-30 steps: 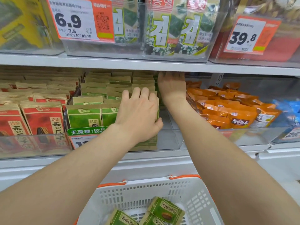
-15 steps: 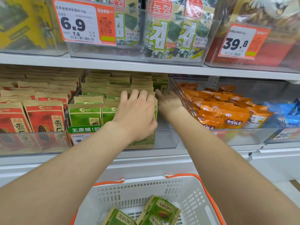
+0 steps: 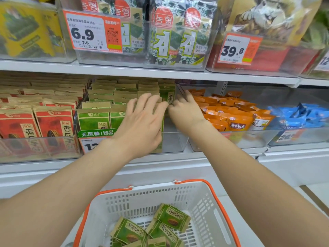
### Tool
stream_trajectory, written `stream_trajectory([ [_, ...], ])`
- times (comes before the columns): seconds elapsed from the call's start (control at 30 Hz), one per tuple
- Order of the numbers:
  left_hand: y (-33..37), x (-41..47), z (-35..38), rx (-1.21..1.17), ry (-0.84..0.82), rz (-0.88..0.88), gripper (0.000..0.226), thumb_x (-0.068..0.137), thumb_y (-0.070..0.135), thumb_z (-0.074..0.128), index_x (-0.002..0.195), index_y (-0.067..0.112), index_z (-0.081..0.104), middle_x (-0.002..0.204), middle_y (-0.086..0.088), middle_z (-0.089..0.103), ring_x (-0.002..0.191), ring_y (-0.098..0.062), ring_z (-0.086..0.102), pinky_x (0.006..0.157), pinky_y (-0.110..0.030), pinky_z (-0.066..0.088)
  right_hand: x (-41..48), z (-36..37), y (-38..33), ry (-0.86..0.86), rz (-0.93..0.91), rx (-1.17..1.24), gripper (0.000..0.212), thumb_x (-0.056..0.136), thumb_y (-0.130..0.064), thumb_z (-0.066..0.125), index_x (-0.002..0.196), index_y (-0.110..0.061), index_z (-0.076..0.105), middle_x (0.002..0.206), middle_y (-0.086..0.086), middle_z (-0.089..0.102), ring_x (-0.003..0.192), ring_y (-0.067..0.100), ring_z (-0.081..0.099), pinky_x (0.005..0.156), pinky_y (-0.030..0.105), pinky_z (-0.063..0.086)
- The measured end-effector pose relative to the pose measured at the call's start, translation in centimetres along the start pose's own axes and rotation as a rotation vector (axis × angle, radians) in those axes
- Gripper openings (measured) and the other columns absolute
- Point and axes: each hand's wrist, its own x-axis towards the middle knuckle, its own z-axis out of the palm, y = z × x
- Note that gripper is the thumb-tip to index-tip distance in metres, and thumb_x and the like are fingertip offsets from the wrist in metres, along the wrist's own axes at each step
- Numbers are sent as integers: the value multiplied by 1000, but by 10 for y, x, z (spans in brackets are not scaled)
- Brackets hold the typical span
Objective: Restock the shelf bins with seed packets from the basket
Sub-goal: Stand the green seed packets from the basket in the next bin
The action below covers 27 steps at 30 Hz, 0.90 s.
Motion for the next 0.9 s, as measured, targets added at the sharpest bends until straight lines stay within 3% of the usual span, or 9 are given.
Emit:
stream_trajectory([
  [0.07,6,-7,-6,29,46,23,42,82,30,63,120,15,52,124,-11,50,114,-37,47,90,-48,40,-20,-2,3,193,-37,60,23,91,-9,53,108,-11,69,109,13,68,109,37,58,99,51,40],
  [0.13,13,-14,-10,25,-7,19,25,86,33,58,104,18,49,105,-6,52,99,-33,49,80,-45,40,-42,1,-1,420,-74,118,10,84,-6,53,86,-10,62,85,12,61,83,34,54,74,45,38],
  [0.23,27,-28,-8,-4,-319,8,19,95,40,50,97,21,47,90,-2,56,90,-32,59,72,-39,37,-73,16,-25,639,-238,237,12,79,-7,51,69,-12,52,63,9,48,56,28,45,58,37,24],
  [0.3,36,-39,1,27,-581,12,24,99,42,49,104,19,55,90,-3,54,83,-31,57,69,-36,39,-94,34,-47,606,-318,353,11,73,-10,48,63,-13,52,55,7,47,44,26,42,52,31,21],
  [0.4,47,-55,22,41,-955,51,31,102,41,51,117,17,63,97,-1,54,86,-27,59,67,-36,45,-123,57,-83,352,-331,456,16,72,-13,43,64,-14,58,56,4,54,42,27,49,50,26,24],
  [0.47,52,-64,41,-15,-1115,63,33,102,41,52,119,16,66,106,-3,63,89,-25,63,72,-38,52,-139,75,-103,-114,-289,406,15,83,-12,48,80,-15,62,79,7,67,64,31,65,56,31,33],
  [0.57,61,-77,67,-76,-1178,114,40,103,42,51,131,16,64,123,-6,67,96,-25,66,84,-41,58,-167,120,-126,-649,-151,431,24,94,-10,52,113,-11,67,122,13,67,99,33,70,73,38,53],
  [0.63,66,-83,82,-76,-1190,153,41,105,40,50,137,15,60,129,-6,65,102,-27,67,83,-40,59,-185,151,-137,-873,-73,521,31,97,-7,51,125,-9,64,130,13,65,111,31,67,91,43,58],
  [0.9,71,-85,116,-52,-1226,167,24,106,28,47,116,15,65,100,-2,59,83,-23,61,67,-36,51,-228,294,-192,-1063,22,693,43,89,-21,52,131,-29,59,152,5,33,136,38,42,111,55,44],
])
